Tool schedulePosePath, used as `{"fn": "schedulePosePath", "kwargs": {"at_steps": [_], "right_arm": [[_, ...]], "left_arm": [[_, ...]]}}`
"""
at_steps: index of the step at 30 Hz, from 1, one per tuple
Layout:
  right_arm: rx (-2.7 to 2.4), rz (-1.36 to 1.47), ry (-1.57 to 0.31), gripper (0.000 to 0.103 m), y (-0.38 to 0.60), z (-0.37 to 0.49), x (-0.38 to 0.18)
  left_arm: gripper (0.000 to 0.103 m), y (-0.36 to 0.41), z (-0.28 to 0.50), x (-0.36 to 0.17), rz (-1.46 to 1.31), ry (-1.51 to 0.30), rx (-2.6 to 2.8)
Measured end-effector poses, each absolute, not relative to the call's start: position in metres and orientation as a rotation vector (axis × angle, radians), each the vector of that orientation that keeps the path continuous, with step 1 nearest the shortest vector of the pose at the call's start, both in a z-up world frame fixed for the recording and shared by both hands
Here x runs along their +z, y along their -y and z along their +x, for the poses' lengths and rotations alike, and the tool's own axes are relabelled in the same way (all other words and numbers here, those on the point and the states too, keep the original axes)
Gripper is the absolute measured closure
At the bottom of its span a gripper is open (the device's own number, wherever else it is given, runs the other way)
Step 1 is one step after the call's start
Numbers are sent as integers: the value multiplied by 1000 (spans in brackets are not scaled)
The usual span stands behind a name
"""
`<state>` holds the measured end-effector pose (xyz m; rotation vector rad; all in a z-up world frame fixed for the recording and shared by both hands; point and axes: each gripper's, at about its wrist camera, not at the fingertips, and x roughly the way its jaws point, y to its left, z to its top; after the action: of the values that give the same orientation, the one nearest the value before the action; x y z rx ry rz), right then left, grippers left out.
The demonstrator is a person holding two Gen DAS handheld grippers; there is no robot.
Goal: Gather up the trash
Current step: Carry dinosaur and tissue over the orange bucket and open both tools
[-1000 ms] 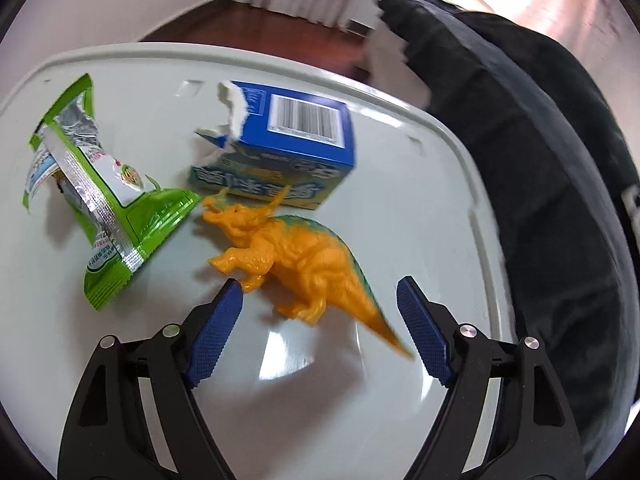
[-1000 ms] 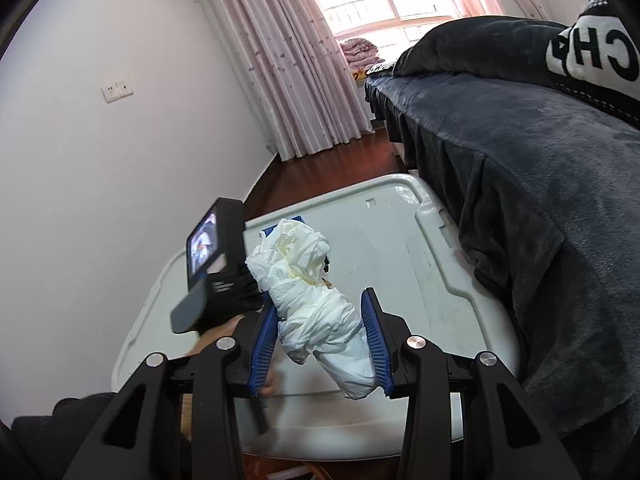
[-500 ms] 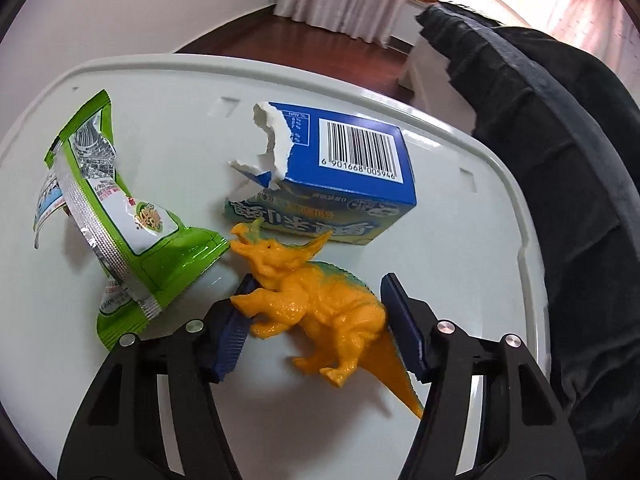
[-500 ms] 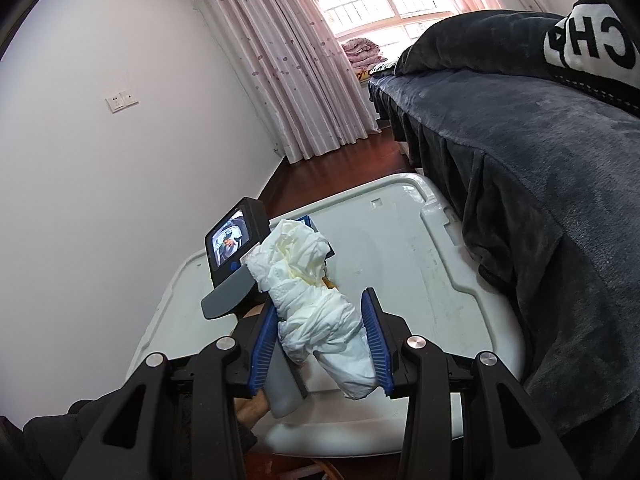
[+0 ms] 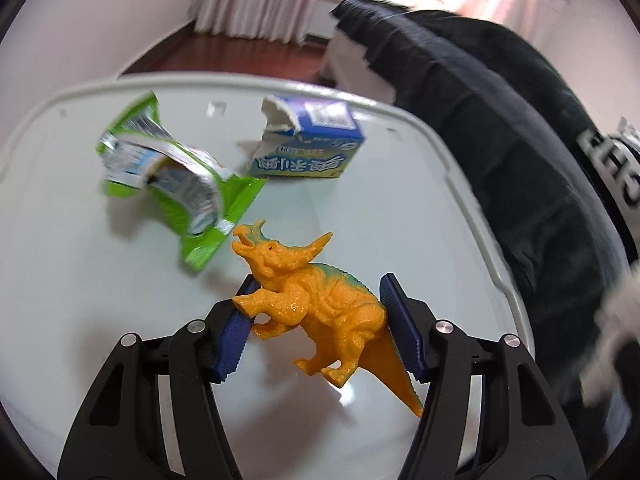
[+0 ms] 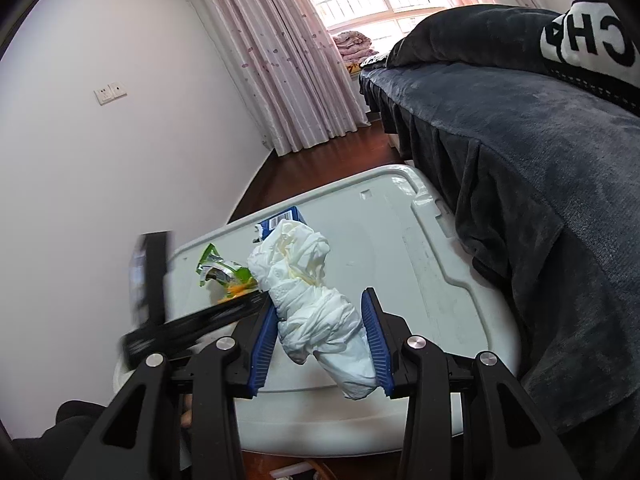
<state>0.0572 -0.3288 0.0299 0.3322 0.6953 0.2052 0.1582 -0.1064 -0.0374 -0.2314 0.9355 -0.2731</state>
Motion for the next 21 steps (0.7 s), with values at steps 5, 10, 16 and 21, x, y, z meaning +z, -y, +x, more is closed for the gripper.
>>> {"fn": "schedulePosePath", "kwargs": {"at_steps": [5,10,16,21], "right_arm": [[204,282,-728,62,312,64,25],[229,209,-748,62,288,66,20],[283,145,-769,62,264,45,23],[342,92,-786,62,238,-3,28]], "left_arm": [[43,96,103,-10,-118,-859,-315],[43,84,54,8,-47,-817,-305],[42,65,-5,18,-40,-830,-265],[42,60,-45,9,-8,-863,-270]]}}
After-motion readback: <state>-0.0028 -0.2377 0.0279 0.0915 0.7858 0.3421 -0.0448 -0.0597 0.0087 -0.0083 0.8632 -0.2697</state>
